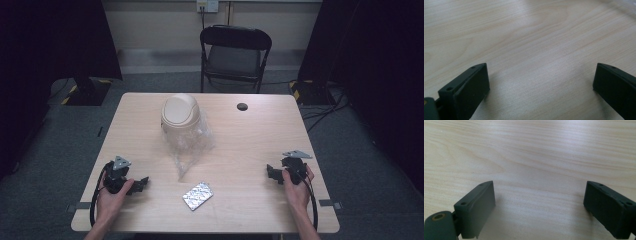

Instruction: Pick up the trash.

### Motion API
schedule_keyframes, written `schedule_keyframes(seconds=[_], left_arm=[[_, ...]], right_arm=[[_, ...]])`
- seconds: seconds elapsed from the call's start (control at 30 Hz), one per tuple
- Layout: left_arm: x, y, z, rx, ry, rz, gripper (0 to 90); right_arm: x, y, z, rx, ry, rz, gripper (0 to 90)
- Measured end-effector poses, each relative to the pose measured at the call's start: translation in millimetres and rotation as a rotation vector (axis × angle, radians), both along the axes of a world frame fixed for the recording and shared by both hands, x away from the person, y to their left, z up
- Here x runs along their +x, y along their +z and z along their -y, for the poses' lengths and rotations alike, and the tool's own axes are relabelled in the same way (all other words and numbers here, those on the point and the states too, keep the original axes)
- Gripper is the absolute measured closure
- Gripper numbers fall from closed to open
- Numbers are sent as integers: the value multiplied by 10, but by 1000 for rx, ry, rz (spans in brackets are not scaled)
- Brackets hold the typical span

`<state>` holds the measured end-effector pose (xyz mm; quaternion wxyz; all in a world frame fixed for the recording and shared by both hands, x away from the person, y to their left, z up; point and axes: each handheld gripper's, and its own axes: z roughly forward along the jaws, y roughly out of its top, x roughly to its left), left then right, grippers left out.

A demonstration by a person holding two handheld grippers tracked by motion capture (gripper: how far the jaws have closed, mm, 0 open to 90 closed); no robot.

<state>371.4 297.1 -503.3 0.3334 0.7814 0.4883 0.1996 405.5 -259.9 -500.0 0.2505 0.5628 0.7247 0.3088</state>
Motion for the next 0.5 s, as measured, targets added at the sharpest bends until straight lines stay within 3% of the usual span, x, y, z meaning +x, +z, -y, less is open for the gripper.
schedule_keyframes(seconds=[0.3,0.4,0.43,0.5], left_arm=[[-13,6,-15,-4,7,6,19],[-36,22,-29,-15,2,29,114],[-42,28,-21,-7,-7,37,183],[-48,28,-9,-3,-12,36,165]], right_arm=[[0,0,0,0,1,0,95],[0,0,0,-1,1,0,94],[0,0,0,0,1,0,95],[0,0,0,-1,1,0,95]])
